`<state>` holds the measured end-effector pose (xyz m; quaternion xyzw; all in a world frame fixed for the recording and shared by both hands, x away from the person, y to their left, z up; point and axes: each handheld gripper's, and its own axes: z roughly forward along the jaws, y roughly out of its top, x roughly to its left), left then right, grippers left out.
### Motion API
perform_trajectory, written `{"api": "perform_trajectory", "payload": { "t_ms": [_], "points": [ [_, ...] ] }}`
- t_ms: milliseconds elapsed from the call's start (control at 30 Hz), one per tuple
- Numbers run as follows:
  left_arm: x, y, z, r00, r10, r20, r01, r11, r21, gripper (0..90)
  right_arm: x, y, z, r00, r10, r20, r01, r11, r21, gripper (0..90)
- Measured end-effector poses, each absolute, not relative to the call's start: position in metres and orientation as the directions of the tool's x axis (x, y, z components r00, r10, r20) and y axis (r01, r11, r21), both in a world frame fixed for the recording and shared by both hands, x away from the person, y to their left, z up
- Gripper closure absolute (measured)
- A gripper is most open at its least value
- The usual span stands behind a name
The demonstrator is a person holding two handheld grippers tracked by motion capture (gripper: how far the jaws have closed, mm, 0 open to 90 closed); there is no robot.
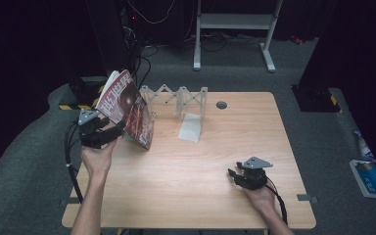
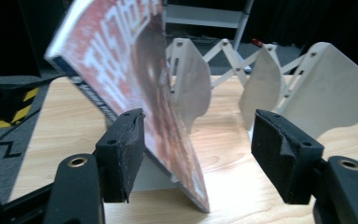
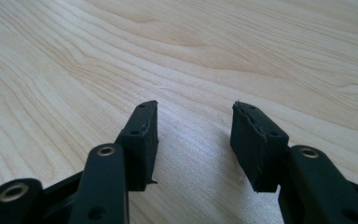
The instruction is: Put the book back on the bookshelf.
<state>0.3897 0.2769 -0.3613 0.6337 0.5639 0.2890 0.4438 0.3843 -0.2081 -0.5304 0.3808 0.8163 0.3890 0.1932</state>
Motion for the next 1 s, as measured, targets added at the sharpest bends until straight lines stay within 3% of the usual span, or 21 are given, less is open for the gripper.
{"api": "perform_trajectory", "payload": {
  "t_ms": [1000],
  "points": [
    [0.359,0.241,-0.362,0.349,0.928,-0.129,0.459,-0.049,0.887,34.7,0.384,-0.207,-0.530,-0.631,0.776,-0.020,0.473,0.405,0.782,50.6]
  ]
}}
